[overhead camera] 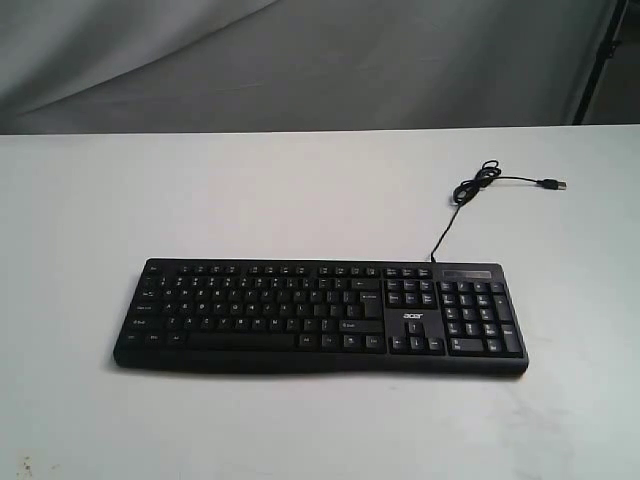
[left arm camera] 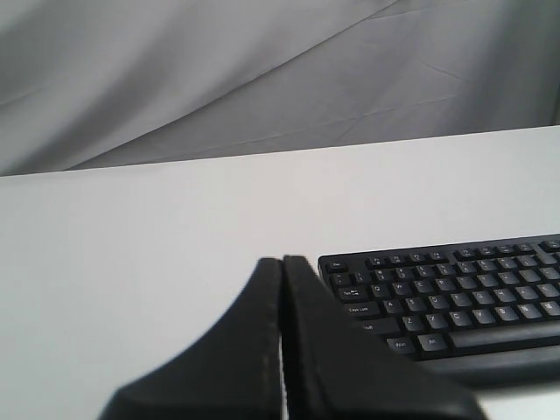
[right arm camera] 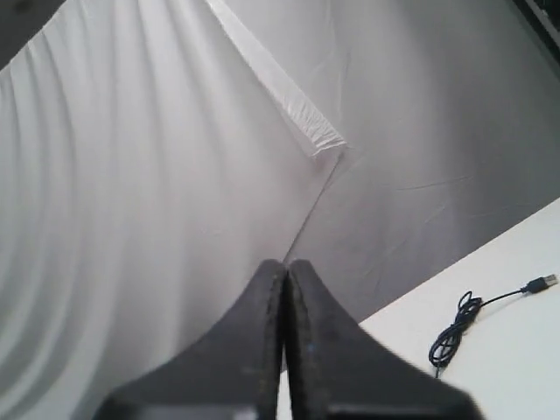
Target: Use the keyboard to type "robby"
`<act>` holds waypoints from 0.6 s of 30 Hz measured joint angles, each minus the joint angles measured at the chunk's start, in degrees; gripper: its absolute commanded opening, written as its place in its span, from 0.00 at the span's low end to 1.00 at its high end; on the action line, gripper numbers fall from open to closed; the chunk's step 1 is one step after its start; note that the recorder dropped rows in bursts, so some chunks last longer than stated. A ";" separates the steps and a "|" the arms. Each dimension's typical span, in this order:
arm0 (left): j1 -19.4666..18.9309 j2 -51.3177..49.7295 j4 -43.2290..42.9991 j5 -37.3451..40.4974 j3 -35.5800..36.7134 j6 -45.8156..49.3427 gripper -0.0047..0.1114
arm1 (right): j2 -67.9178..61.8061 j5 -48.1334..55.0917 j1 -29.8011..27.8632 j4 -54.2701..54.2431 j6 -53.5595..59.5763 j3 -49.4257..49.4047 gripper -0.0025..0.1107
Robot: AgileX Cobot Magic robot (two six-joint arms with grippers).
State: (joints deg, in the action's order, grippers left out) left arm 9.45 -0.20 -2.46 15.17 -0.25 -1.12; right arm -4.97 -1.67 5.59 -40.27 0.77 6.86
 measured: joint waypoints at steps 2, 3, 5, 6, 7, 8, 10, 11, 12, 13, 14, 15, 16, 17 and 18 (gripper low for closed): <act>0.00 0.00 0.00 0.00 0.00 0.00 0.04 | 0.90 -0.12 0.00 0.30 -1.84 0.00 0.02; 0.00 0.00 0.00 0.00 0.00 0.00 0.04 | 1.18 0.02 0.00 1.51 -1.84 0.00 0.02; 0.00 0.00 0.00 0.00 0.00 0.00 0.04 | 2.13 2.65 0.00 7.86 -1.84 0.00 0.02; 0.00 0.00 0.00 0.00 0.00 0.00 0.04 | 2.45 4.77 0.00 12.22 -1.84 -0.53 0.02; 0.00 0.00 0.00 0.00 0.00 0.00 0.04 | 2.73 5.86 0.00 14.30 -1.84 -1.35 0.02; 0.00 0.00 0.00 0.00 0.00 0.00 0.04 | 3.05 6.39 0.00 16.33 -1.84 -2.45 0.02; 0.00 0.00 0.00 0.00 0.00 0.00 0.04 | 3.72 6.66 0.00 19.68 -1.84 -4.92 0.02; 0.00 0.00 0.00 0.00 0.00 0.00 0.04 | 4.05 6.66 0.00 21.69 -1.84 -5.88 0.02; 0.00 0.00 0.00 0.00 0.00 0.00 0.04 | 4.40 7.03 0.00 23.67 -1.84 -6.26 0.02; 0.00 0.00 0.00 0.00 0.00 0.00 0.04 | 4.53 7.47 0.00 26.85 -1.84 -6.54 0.02; 0.00 0.00 0.00 0.00 0.00 0.00 0.04 | 4.62 8.09 0.00 30.08 -1.84 -6.57 0.02; 0.00 0.00 0.00 0.00 0.00 0.00 0.04 | 4.62 8.39 0.00 33.06 -1.84 -6.66 0.02; 0.00 0.00 0.00 0.00 0.00 0.00 0.04 | 4.62 8.82 0.00 35.80 -1.84 -6.66 0.02; 0.00 0.00 0.00 0.00 0.00 0.00 0.04 | 4.62 9.28 0.00 38.00 -1.84 -6.66 0.02; 0.00 0.00 0.00 0.00 0.00 0.00 0.04 | 4.62 9.74 0.00 39.38 -1.84 -6.66 0.02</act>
State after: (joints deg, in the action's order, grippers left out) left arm 9.45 -0.20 -2.46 15.17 -0.25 -1.12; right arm -0.36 8.06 5.59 -0.89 -1.07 0.21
